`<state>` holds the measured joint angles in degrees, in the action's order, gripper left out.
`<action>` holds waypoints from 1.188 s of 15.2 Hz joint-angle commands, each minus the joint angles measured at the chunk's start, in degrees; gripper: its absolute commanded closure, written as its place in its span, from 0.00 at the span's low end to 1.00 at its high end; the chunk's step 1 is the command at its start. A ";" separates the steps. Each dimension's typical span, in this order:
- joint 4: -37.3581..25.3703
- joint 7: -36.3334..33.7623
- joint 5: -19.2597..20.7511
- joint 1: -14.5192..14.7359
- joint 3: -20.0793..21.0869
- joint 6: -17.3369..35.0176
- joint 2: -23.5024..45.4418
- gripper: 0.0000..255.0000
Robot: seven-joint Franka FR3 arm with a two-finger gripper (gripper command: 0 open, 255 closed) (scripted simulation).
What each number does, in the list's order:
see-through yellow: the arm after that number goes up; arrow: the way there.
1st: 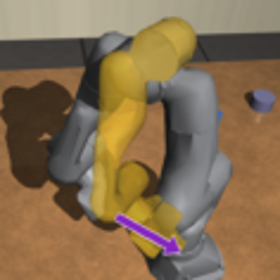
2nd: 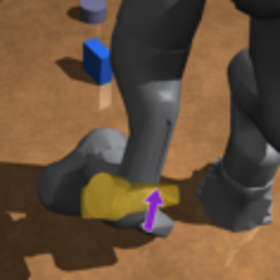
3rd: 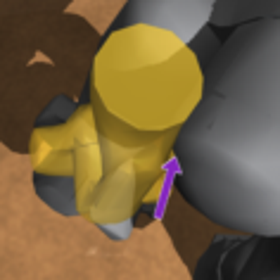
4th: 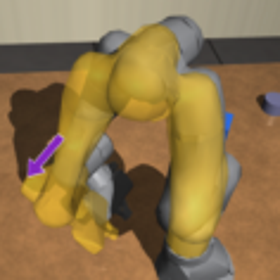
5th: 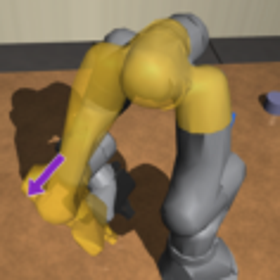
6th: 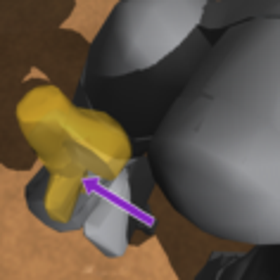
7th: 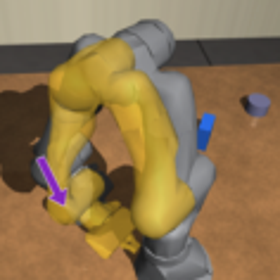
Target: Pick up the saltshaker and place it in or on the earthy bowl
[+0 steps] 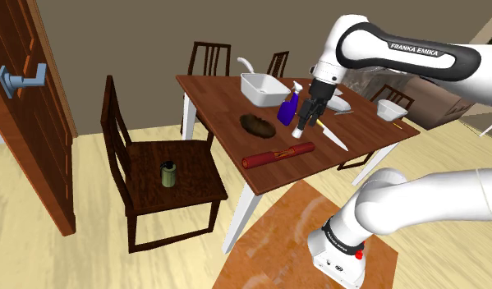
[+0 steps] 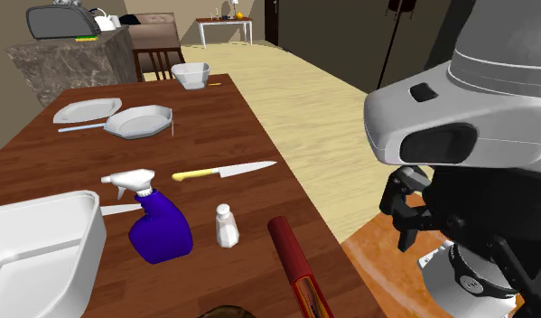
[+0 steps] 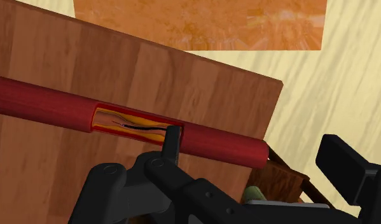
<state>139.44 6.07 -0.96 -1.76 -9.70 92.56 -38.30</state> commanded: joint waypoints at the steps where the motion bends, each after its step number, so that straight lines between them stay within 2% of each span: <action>1: -0.82 3.06 1.86 -0.85 -2.42 1.70 2.98 0.00; 10: -8.05 15.00 6.22 -3.20 -11.54 7.64 17.59 0.00; 18: -18.88 26.35 4.80 -5.09 -18.23 11.52 33.74 0.00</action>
<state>122.32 31.06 4.42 -6.72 -27.33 103.72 -6.94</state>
